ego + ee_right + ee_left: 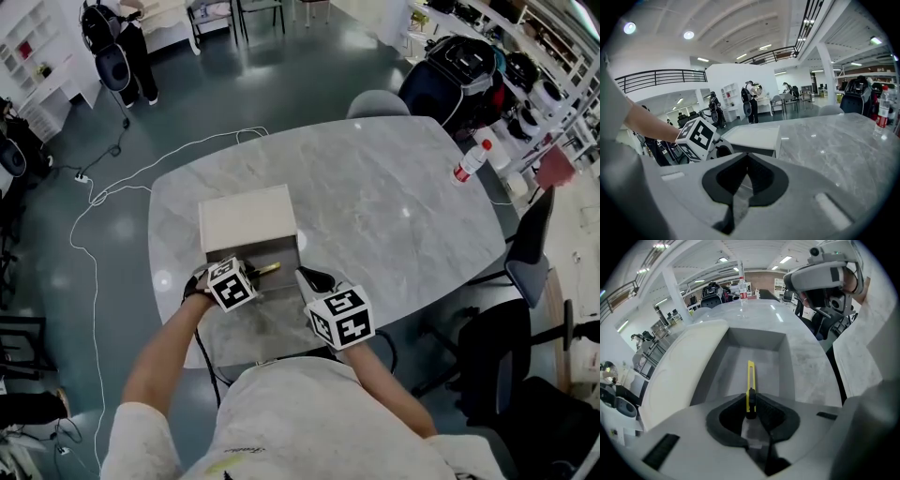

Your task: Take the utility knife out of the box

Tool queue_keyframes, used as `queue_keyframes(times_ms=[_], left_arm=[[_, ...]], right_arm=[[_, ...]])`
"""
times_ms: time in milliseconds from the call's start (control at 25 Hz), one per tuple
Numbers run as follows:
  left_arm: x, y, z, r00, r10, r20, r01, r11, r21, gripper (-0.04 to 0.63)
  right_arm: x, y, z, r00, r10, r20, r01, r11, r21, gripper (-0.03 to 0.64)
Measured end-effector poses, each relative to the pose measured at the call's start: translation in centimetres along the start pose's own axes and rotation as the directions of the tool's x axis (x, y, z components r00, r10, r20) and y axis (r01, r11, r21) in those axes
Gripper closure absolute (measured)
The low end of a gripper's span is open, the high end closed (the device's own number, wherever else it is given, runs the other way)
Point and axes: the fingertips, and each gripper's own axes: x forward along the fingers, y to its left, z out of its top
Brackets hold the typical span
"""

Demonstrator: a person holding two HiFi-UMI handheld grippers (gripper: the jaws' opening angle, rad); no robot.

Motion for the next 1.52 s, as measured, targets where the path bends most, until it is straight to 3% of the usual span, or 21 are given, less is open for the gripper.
queue_keyframes(times_ms=[360, 560, 680, 800, 960, 1200, 1320, 1520], left_arm=[[-3.9, 0.9, 1.5, 0.987, 0.103, 0.123, -0.094, 0.993, -0.078, 0.534], [-6.3, 1.7, 1.4, 0.965, 0.177, 0.194, -0.145, 0.974, -0.172, 0.534], [-7.8, 2.2, 1.5, 0.942, 0.235, 0.239, -0.174, 0.952, -0.251, 0.534], [-9.4, 3.0, 2.0, 0.906, 0.308, 0.289, -0.2, 0.915, -0.35, 0.534], [-11.9, 4.1, 2.7, 0.841, 0.409, 0.354, -0.22, 0.857, -0.466, 0.534], [-15.5, 5.1, 2.2, 0.736, 0.54, 0.408, -0.18, 0.737, -0.651, 0.534], [-16.5, 5.2, 2.0, 0.691, 0.59, 0.418, -0.156, 0.686, -0.711, 0.534], [-17.5, 4.9, 1.6, 0.636, 0.651, 0.415, -0.129, 0.62, -0.774, 0.534]], right_arm=[[1.2, 1.3, 1.3, 0.998, 0.058, -0.002, -0.058, 0.997, -0.043, 0.612], [2.1, 2.2, 2.7, 0.996, 0.087, 0.005, -0.086, 0.994, -0.074, 0.612], [2.1, 2.5, 3.7, 0.995, 0.101, 0.018, -0.099, 0.991, -0.087, 0.612], [2.2, 2.6, 4.6, 0.993, 0.114, 0.035, -0.11, 0.989, -0.097, 0.612], [2.3, 2.5, 5.7, 0.991, 0.124, 0.057, -0.118, 0.988, -0.104, 0.612], [2.4, 2.8, 7.6, 0.988, 0.124, 0.096, -0.114, 0.988, -0.102, 0.612], [2.5, 2.8, 8.1, 0.985, 0.126, 0.115, -0.114, 0.988, -0.105, 0.612], [2.5, 3.2, 8.3, 0.981, 0.142, 0.136, -0.127, 0.985, -0.113, 0.612]])
